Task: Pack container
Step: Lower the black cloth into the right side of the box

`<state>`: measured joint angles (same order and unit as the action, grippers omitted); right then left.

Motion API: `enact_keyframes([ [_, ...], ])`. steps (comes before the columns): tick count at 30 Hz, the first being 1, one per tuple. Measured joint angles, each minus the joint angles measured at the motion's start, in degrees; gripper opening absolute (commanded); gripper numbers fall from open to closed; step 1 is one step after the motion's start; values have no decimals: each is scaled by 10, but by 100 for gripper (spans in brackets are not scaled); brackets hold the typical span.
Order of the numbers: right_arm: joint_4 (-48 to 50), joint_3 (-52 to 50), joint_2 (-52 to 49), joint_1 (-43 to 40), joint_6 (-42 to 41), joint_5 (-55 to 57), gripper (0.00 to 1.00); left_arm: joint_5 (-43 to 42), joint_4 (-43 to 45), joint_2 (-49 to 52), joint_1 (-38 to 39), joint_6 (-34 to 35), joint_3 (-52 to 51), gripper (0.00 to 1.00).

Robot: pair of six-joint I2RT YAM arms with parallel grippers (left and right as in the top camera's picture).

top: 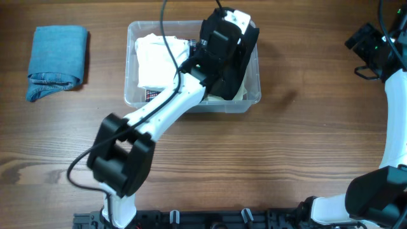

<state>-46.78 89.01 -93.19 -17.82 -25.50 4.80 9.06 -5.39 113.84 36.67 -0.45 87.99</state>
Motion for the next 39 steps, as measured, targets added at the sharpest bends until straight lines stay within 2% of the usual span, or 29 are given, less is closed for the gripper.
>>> enact_keyframes([
  [5, 0, 0, 0, 0, 0, 0, 100, -5, -12, 58, 0, -21, 8, 4],
  [11, 0, 0, 0, 0, 0, 0, 100, -3, -112, 98, -1, -19, 26, 6],
  [19, 0, 0, 0, 0, 0, 0, 100, -4, -196, 89, -1, 40, 43, 4],
  [23, 0, 0, 0, 0, 0, 0, 100, -10, -324, 53, -1, 85, 103, 7],
  [25, 0, 0, 0, 0, 0, 0, 100, -10, -355, 24, -1, 97, 116, 10],
  [28, 0, 0, 0, 0, 0, 0, 100, 11, -307, 13, -1, 101, 120, 10],
  [31, 0, 0, 0, 0, 0, 0, 100, 29, -206, 13, -1, 75, 120, 9],
  [39, -1, 0, 0, 0, 0, 0, 100, 32, -115, 40, -4, 61, 120, 8],
])
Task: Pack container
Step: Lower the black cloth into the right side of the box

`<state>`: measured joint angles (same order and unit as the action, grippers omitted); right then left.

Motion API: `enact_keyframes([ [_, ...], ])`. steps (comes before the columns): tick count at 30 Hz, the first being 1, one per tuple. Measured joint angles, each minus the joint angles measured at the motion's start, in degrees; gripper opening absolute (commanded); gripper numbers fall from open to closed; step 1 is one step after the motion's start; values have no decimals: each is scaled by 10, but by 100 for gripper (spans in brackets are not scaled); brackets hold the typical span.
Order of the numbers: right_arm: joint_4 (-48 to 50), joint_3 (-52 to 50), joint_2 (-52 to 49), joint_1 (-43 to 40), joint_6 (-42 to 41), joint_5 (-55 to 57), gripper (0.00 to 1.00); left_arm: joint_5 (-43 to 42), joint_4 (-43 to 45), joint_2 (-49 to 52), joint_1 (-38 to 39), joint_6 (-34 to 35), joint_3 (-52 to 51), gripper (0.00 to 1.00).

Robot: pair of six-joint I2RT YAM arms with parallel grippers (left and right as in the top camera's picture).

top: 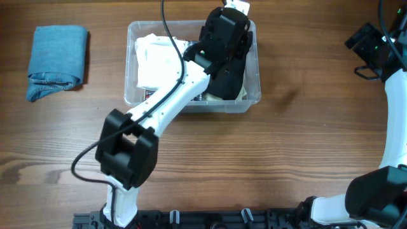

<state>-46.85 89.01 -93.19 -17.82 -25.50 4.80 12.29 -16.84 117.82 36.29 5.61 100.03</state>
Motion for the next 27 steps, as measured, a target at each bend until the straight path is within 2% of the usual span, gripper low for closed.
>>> enact_keyframes([
  [8, 1, 0, 0, 0, 0, 0, 100, 1, 30, 94, -3, -20, 0, 7],
  [13, 1, 0, 0, 0, 0, 0, 100, 2, 5, 147, -7, -30, 20, 8],
  [22, 1, 0, 0, 0, 0, 0, 100, 3, -16, 157, -7, -33, 33, 6],
  [25, 1, 0, 0, 0, 0, 0, 100, 3, -26, 148, -7, -33, 31, 12],
  [27, 1, 0, 0, 0, 0, 0, 100, 3, -59, 122, -7, -32, 23, 21],
])
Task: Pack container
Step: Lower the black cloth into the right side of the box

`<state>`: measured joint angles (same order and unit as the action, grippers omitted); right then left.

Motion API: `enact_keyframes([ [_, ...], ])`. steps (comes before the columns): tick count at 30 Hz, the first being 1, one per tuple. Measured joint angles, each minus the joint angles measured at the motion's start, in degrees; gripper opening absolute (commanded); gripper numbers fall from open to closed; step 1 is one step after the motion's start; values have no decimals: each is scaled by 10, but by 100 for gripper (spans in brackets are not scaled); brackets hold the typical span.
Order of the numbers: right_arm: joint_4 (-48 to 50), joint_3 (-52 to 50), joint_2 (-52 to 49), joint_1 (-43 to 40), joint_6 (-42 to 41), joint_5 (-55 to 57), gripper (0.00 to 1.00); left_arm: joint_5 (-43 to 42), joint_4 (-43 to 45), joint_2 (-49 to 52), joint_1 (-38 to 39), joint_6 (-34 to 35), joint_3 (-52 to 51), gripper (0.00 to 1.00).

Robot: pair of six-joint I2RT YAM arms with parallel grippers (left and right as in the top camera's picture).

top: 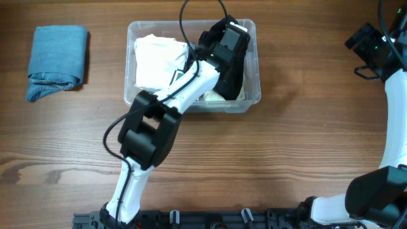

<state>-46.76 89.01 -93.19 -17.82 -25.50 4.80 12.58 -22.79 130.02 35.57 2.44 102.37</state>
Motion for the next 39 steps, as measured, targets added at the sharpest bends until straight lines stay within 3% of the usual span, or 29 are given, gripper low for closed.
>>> enact_keyframes([
  [3, 0, 0, 0, 0, 0, 0, 100, 0, -96, -62, -1, 26, -9, 29],
  [9, 0, 0, 0, 0, 0, 0, 100, 0, -256, -137, -5, 84, -9, 27],
  [19, 0, 0, 0, 0, 0, 0, 100, 0, -329, -135, -59, 134, -9, 27],
  [26, 0, 0, 0, 0, 0, 0, 100, -52, -321, -135, -54, 139, -9, 24],
  [33, 0, 0, 0, 0, 0, 0, 100, -112, -315, -135, 5, 143, -9, 25],
  [39, 0, 0, 0, 0, 0, 0, 100, -89, -315, -135, 85, 143, -9, 27],
])
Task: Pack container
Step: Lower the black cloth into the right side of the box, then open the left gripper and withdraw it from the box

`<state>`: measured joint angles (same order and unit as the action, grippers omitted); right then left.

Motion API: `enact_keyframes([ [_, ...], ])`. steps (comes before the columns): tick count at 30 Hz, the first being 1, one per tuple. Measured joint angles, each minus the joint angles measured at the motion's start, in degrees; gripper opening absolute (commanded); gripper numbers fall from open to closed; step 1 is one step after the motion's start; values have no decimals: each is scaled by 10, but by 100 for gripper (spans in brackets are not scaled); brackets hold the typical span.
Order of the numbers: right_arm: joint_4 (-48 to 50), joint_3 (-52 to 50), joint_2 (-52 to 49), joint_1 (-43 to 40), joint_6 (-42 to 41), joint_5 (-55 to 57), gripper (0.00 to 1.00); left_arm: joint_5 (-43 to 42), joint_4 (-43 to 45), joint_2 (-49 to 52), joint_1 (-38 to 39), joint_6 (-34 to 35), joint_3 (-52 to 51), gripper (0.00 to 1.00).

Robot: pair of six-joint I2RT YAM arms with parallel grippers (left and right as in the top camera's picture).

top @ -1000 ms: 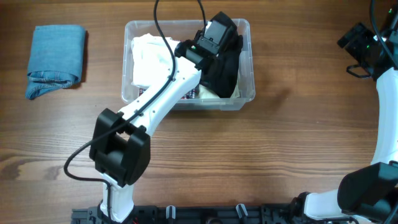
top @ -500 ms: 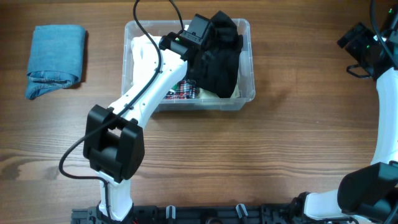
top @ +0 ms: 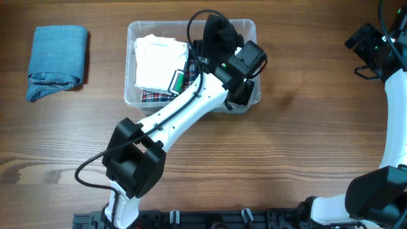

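A clear plastic container point(top: 254, 95) stands at the back middle of the table. Inside it lie a folded white garment point(top: 154, 60) on the left, a plaid cloth point(top: 156, 96) under it, and a black garment point(top: 219, 30) bunched at the back middle. My left gripper point(top: 243, 79) hangs over the container's right front corner, its fingers hidden beneath the wrist. A folded blue denim piece point(top: 57, 54) lies on the table far left. My right gripper point(top: 367, 41) rests at the far right edge, away from everything.
The left arm point(top: 178, 121) stretches diagonally from the front edge across the table to the container. Its black cable point(top: 191, 28) loops above the box. The right arm point(top: 394, 108) runs along the right edge.
My left gripper has moved from inside the container's right half to its right front corner. The black garment now lies bunched at the back middle, and the plaid cloth shows more.
First my left gripper hovered above the container's right half with the black garment hanging under it. It then sat further back, then lower in the box with the garment on the right. Now the garment lies in the container and the gripper is at the corner.
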<state>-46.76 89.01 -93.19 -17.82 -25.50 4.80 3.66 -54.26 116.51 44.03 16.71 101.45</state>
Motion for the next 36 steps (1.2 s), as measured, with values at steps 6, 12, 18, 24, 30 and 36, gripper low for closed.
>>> enact_keyframes([
  [6, 0, 0, 0, 0, 0, 0, 100, 12, 1, 0, -54, 0, 0, 34],
  [12, -1, 0, 0, 0, 0, 0, 100, 15, 91, 1, -107, -11, 16, 40],
  [18, 0, 0, 0, 0, 0, 0, 100, 21, 182, 1, -127, -47, 23, 38],
  [24, 0, 0, 0, 0, 0, 0, 100, 55, 274, 20, -153, -61, 24, 37],
  [30, 0, 0, 0, 0, 0, 0, 100, 65, 292, 125, -167, -66, 25, 38],
  [36, 0, 0, 0, 0, 0, 0, 100, 69, 304, 160, -172, -67, 37, 39],
])
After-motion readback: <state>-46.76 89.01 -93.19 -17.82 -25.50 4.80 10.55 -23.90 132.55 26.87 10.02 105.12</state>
